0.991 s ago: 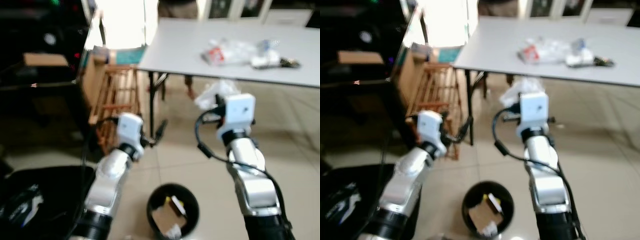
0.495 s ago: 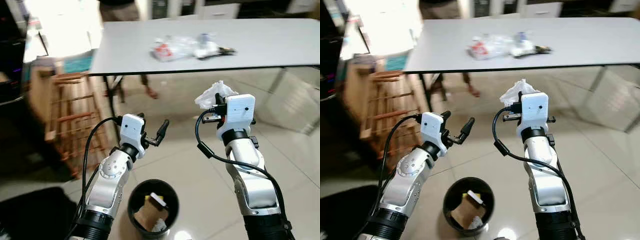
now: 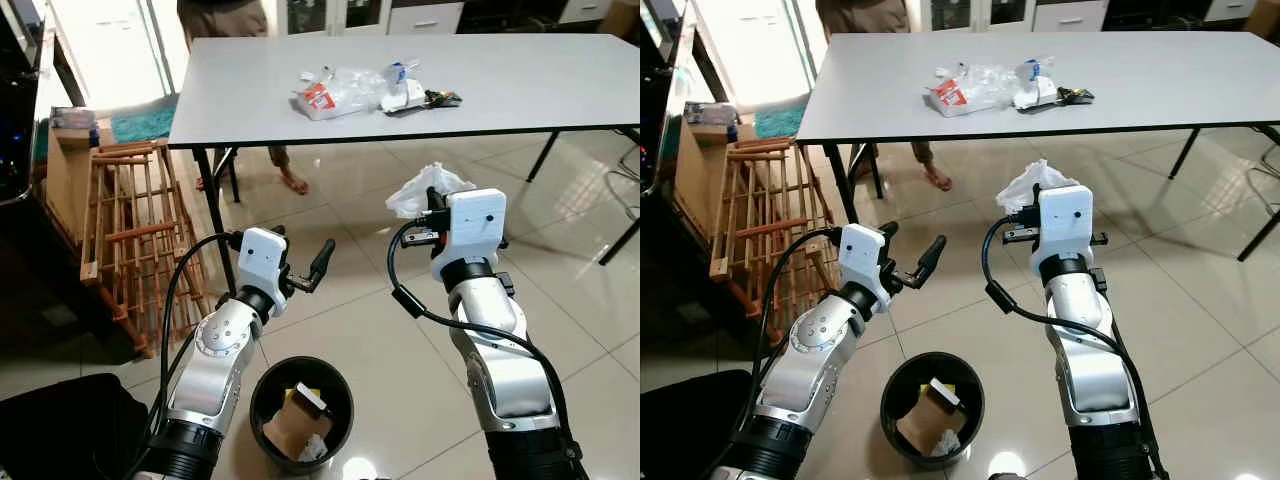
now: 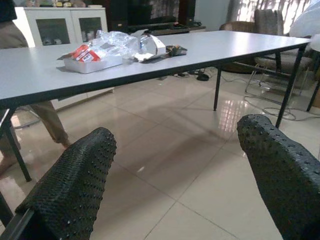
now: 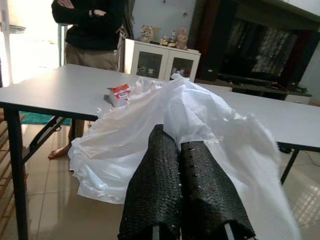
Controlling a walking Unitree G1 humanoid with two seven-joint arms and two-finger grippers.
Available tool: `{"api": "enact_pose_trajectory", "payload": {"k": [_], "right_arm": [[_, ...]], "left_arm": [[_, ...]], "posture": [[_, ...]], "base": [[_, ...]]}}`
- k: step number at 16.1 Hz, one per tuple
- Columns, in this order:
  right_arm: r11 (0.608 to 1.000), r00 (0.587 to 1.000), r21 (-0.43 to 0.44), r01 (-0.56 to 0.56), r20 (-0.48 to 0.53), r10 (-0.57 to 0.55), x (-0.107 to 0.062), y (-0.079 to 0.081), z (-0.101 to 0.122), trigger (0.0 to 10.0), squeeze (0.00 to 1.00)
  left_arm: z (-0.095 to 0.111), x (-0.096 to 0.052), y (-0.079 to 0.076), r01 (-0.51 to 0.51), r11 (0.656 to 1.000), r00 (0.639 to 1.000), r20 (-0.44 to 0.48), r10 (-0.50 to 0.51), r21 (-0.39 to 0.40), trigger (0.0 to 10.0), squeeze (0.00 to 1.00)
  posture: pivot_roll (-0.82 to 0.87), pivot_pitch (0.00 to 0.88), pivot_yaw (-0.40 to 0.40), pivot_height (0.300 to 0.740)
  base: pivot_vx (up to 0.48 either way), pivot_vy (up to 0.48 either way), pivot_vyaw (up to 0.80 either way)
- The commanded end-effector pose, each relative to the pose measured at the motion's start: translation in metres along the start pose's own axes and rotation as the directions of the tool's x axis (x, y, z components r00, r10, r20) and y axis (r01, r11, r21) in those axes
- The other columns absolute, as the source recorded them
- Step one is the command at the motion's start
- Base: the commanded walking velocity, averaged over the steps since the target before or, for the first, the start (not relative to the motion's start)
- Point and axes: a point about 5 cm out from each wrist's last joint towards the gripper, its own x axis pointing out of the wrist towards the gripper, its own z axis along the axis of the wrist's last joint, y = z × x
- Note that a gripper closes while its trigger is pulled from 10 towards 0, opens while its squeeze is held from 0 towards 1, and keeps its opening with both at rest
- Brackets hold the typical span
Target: Picking trash to rubbish bin
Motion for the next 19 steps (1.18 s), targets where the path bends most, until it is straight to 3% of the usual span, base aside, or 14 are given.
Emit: {"api": "enact_pose_trajectory", "payload": {"k": [1, 4, 19], "right_arm": [[1.0, 1.0, -0.007, 0.006, -0.002, -0.006, -0.0006, -0.0027, -0.0003, 10.0, 0.0], [1.0, 1.0, -0.01, 0.006, 0.001, -0.006, -0.0005, -0.003, 0.0006, 10.0, 0.0], [1.0, 1.0, -0.023, -0.016, 0.009, 0.016, -0.0033, 0.0017, 0.0011, 10.0, 0.0]], "left_arm": [[0.0011, 0.0019, -0.0021, 0.004, 1.0, 1.0, -0.002, -0.004, 0.006, 10.0, 0.0], [0.0003, 0.0026, -0.0014, -0.004, 1.0, 1.0, -0.01, 0.004, 0.015, 10.0, 0.0], [0.0004, 0.0068, 0.0064, -0.08, 0.996, 0.997, -0.017, 0.081, 0.042, 10.0, 0.0]], "posture": [[-0.01, 0.028, 0.001, 0.74], [-0.01, 0.028, 0.001, 0.74], [-0.02, 0.032, 0.017, 0.74]], "base": [[0.0, -0.326, 0.0], [0.0, -0.326, 0.0], [0.0, 0.0, 0.0]]}}
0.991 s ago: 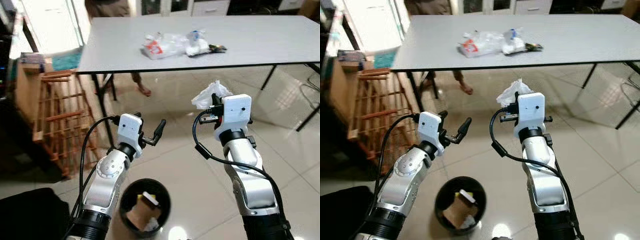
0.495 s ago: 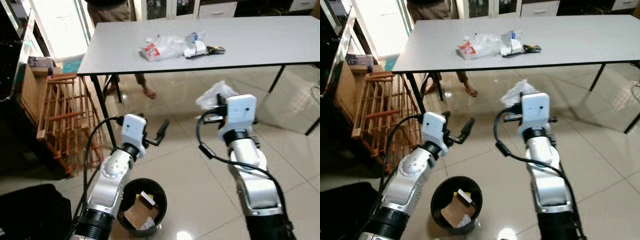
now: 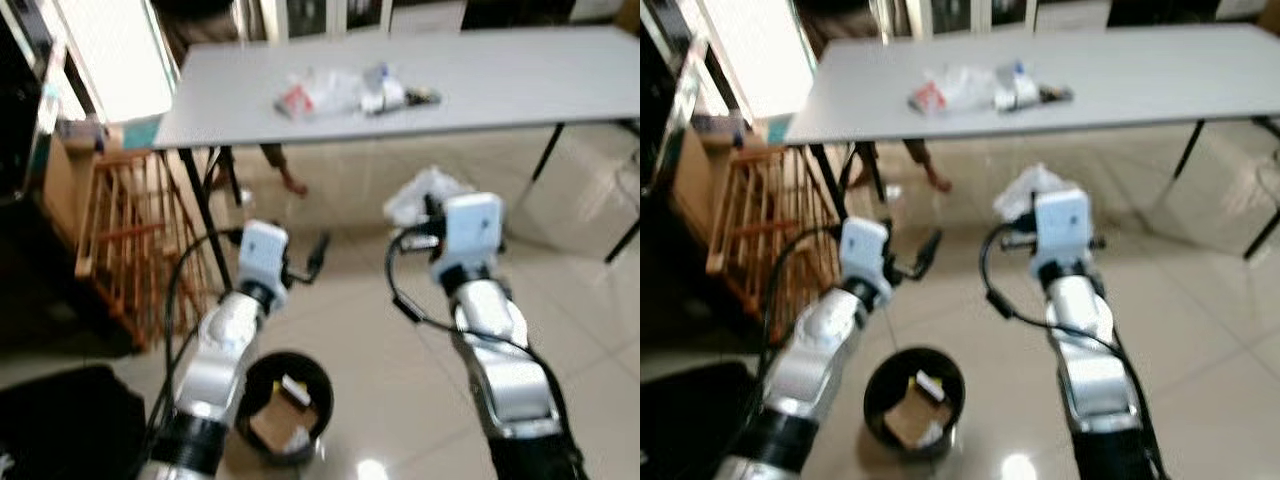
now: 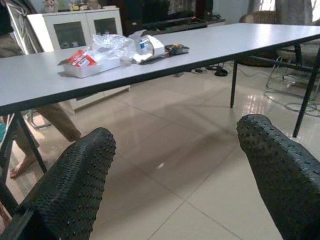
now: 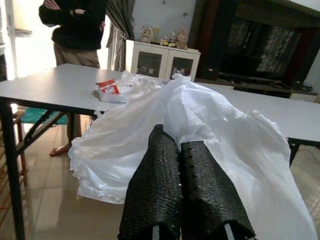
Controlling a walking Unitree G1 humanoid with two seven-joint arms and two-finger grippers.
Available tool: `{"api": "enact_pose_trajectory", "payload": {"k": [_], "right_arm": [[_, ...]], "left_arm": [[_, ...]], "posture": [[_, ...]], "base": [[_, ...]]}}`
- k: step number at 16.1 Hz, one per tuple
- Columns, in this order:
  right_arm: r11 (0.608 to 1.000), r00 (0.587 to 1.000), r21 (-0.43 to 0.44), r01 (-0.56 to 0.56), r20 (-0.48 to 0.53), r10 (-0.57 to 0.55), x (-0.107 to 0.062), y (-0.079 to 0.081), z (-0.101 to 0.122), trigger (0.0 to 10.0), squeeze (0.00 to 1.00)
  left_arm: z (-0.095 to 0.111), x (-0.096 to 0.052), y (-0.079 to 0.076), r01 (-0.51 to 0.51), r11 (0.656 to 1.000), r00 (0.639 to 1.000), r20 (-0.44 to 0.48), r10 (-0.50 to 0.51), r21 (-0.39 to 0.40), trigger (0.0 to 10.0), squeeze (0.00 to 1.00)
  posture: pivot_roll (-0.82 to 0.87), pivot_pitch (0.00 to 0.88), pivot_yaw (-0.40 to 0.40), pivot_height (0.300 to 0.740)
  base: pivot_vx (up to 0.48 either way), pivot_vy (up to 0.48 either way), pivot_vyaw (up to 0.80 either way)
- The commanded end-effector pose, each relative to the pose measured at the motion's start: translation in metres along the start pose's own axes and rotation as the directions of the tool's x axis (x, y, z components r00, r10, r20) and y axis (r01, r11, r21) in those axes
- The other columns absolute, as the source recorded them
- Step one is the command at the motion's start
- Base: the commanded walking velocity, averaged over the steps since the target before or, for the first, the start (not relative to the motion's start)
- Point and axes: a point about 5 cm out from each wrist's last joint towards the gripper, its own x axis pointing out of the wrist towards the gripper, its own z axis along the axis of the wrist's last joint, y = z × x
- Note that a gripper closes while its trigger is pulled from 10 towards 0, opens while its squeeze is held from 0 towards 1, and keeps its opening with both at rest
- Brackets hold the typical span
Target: Picking trash to rubbish bin
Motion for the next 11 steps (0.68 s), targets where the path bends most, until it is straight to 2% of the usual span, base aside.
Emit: {"api": "enact_pose_trajectory", "payload": {"k": [1, 8, 11], "right_arm": [[1.0, 1.0, -0.006, -0.01, 0.023, 0.01, 0.0003, 0.0025, 0.0054, 10.0, 0.0], [1.0, 0.999, 0.002, -0.028, 0.022, 0.028, -0.0004, 0.007, 0.0052, 10.0, 0.0], [1.0, 1.0, 0.005, -0.023, 0.019, 0.023, -0.0002, 0.0062, 0.0042, 10.0, 0.0]], "left_arm": [[0.0001, -0.0005, 0.0041, -0.016, 1.0, 1.0, -0.005, 0.016, 0.014, 10.0, 0.0], [-0.0003, -0.0004, 0.003, -0.01, 1.0, 1.0, -0.009, 0.01, 0.015, 10.0, 0.0], [-0.001, -0.0005, 0.0028, -0.009, 1.0, 1.0, -0.012, 0.009, 0.015, 10.0, 0.0]], "posture": [[-0.02, 0.032, 0.017, 0.74], [-0.02, 0.039, 0.019, 0.74], [-0.02, 0.039, 0.019, 0.74]], "base": [[0.0, 0.0, 0.74], [0.0, 0.0, 0.78], [0.0, 0.0, 0.0]]}}
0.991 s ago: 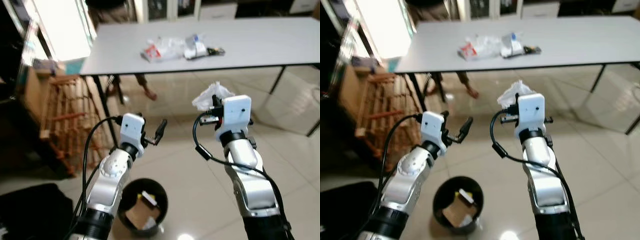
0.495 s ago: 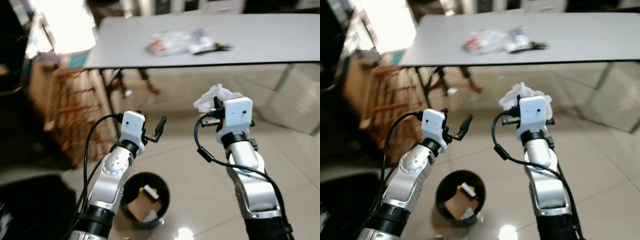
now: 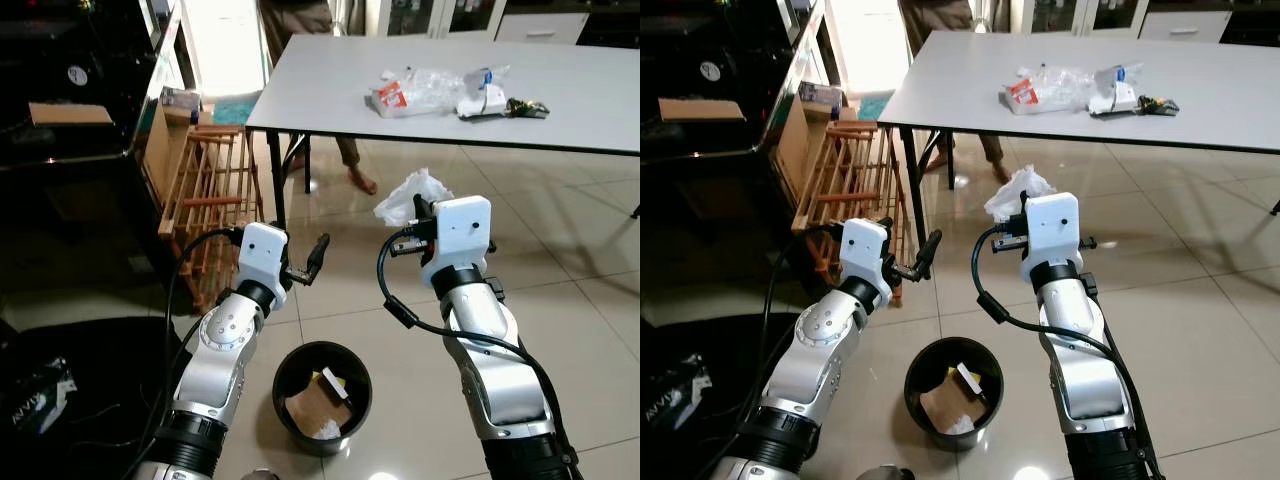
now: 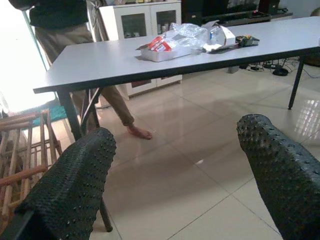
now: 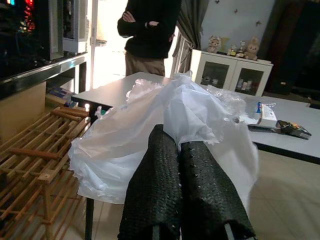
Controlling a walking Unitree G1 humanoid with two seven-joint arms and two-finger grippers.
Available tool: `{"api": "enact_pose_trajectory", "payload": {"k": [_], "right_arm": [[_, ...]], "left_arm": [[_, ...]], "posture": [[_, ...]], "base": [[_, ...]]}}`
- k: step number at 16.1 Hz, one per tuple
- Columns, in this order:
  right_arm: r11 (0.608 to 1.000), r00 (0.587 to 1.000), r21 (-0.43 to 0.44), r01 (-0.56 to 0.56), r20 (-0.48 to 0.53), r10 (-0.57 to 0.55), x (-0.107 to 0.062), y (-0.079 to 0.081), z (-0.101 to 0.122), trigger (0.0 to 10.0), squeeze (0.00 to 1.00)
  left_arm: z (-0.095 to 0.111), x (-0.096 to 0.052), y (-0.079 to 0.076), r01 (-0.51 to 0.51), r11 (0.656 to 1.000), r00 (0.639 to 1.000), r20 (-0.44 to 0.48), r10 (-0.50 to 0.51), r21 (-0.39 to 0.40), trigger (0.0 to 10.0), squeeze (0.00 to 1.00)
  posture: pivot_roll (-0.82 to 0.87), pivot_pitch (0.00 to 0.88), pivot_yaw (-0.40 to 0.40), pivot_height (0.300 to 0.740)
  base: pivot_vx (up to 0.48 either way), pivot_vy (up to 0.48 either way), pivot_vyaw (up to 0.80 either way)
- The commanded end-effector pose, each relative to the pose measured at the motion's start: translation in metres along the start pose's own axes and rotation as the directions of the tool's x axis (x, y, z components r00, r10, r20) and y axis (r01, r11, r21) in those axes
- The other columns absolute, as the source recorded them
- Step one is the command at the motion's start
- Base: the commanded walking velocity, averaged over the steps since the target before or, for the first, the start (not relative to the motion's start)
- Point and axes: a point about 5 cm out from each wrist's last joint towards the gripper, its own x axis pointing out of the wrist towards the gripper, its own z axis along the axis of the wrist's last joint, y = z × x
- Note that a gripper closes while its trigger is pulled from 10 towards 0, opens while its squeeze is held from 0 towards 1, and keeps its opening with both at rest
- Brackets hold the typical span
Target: Picking trash to rubbish bin
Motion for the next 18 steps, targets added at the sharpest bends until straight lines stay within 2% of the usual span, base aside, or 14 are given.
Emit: {"api": "enact_pose_trajectory", "payload": {"k": [1, 3, 16, 18], "right_arm": [[1.0, 1.0, -0.004, 0.001, 0.015, -0.001, 0.0008, -0.0008, 0.0034, 10.0, 0.0], [1.0, 1.0, -0.013, -0.01, 0.017, 0.01, 0.0007, 0.0014, 0.0038, 10.0, 0.0], [1.0, 1.0, -0.008, -0.018, 0.011, 0.018, 0.0006, 0.0039, 0.0016, 10.0, 0.0], [1.0, 1.0, 0.001, -0.012, 0.006, 0.012, 0.0007, 0.0028, 0.0005, 10.0, 0.0]], "left_arm": [[-0.0012, 0.0002, 0.0002, -0.005, 1.0, 1.0, -0.011, 0.005, 0.01, 10.0, 0.0], [-0.001, -0.0006, 0.0004, -0.007, 1.0, 1.0, -0.01, 0.007, 0.012, 10.0, 0.0], [-0.0016, -0.0016, 0.001, -0.007, 1.0, 1.0, -0.013, 0.007, 0.023, 10.0, 0.0], [-0.0022, -0.0017, 0.0011, -0.007, 1.0, 1.0, -0.016, 0.007, 0.026, 10.0, 0.0]], "posture": [[-0.02, 0.039, 0.019, 0.74], [-0.01, 0.043, 0.021, 0.74], [-0.01, 0.039, 0.023, 0.74], [-0.01, 0.041, 0.025, 0.74]], "base": [[0.0, 0.0, 0.0], [0.0, 0.0, 0.0], [0.0, 0.0, 0.77], [0.0, 0.0, 0.0]]}}
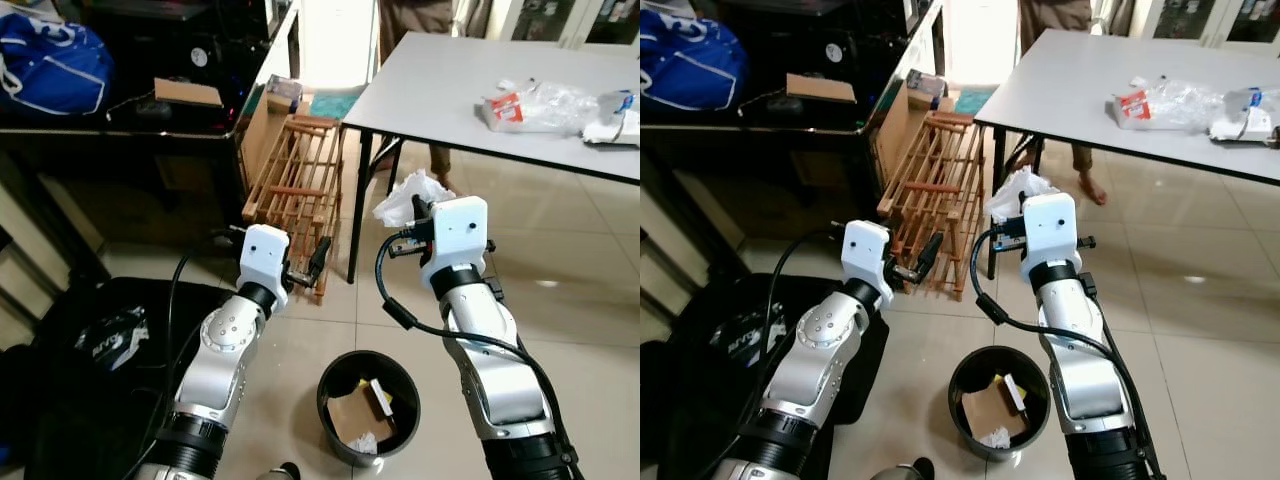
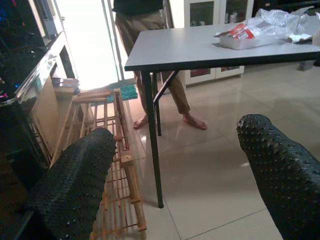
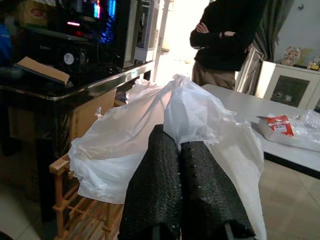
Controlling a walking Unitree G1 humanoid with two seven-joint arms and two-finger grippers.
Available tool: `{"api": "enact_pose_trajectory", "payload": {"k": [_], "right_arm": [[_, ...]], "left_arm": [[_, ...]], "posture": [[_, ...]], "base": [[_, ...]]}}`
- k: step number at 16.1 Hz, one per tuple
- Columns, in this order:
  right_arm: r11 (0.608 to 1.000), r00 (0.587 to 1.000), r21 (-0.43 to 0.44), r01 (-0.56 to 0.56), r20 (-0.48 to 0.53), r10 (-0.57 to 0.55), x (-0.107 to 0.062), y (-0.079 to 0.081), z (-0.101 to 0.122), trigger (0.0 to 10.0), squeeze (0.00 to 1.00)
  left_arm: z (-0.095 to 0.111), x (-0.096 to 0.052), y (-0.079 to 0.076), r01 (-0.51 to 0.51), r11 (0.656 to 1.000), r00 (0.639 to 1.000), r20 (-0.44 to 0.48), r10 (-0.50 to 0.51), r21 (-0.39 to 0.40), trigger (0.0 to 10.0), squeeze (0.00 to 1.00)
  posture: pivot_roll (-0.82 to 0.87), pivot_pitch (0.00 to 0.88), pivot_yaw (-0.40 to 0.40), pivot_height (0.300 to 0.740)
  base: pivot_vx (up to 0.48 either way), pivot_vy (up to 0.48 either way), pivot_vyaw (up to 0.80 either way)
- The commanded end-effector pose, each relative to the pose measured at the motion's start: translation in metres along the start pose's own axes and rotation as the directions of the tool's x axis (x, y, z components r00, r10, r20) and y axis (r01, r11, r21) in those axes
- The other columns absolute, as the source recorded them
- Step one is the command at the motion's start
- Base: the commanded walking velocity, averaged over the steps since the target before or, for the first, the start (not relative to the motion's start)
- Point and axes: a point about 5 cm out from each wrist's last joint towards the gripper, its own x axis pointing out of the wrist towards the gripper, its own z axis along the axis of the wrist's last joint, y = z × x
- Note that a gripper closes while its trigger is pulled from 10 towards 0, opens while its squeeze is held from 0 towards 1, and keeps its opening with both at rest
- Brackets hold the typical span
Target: Picking trash to rubbish bin
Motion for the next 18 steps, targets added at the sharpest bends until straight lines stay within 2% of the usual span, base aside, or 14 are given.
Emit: {"api": "enact_pose_trajectory", "payload": {"k": [1, 6, 9, 14, 17, 18], "right_arm": [[1.0, 1.0, 0.014, 0.0, 0.003, 0.0, 0.001, -0.001, 0.001, 10.0, 0.0], [0.999, 1.0, 0.03, 0.016, 0.02, -0.017, 0.002, -0.001, 0.004, 10.0, 0.0], [0.998, 0.999, 0.04, 0.047, 0.01, -0.047, 0.0, -0.004, 0.001, 10.0, 0.0], [0.993, 0.995, 0.077, 0.093, -0.038, -0.09, -0.007, -0.001, -0.008, 10.0, 0.0], [0.987, 0.98, 0.077, 0.139, -0.158, -0.125, -0.021, 0.0, -0.031, 10.0, 0.0], [0.984, 0.962, 0.083, 0.157, -0.237, -0.133, -0.033, 0.001, -0.049, 10.0, 0.0]], "left_arm": [[-0.001, 0.0, 0.001, -0.007, 1.0, 1.0, -0.009, 0.008, 0.017, 10.0, 0.0], [-0.002, -0.003, 0.0, 0.006, 0.999, 1.0, -0.017, -0.005, 0.038, 10.0, 0.0], [-0.006, -0.012, -0.003, 0.039, 0.997, 0.999, -0.041, -0.036, 0.064, 10.0, 0.0], [-0.015, -0.03, -0.003, 0.115, 0.992, 0.988, -0.109, -0.108, 0.058, 10.0, 0.0], [-0.022, -0.043, 0.003, 0.124, 0.991, 0.981, -0.157, -0.116, 0.047, 10.0, 0.0], [-0.028, -0.052, 0.005, 0.133, 0.991, 0.975, -0.183, -0.128, 0.019, 10.0, 0.0]], "posture": [[-0.01, 0.041, 0.025, 0.74], [0.0, 0.064, 0.04, 0.74], [0.01, 0.103, 0.06, 0.74], [0.03, 0.186, 0.101, 0.74], [0.04, 0.221, 0.112, 0.74], [0.04, 0.24, 0.114, 0.74]], "base": [[0.0, 0.0, 0.0], [0.0, 0.0, 0.0], [0.0, 0.0, 0.0], [0.0, 0.0, 0.0], [0.0, 0.0, 0.0], [0.0, 0.0, 0.0]]}}
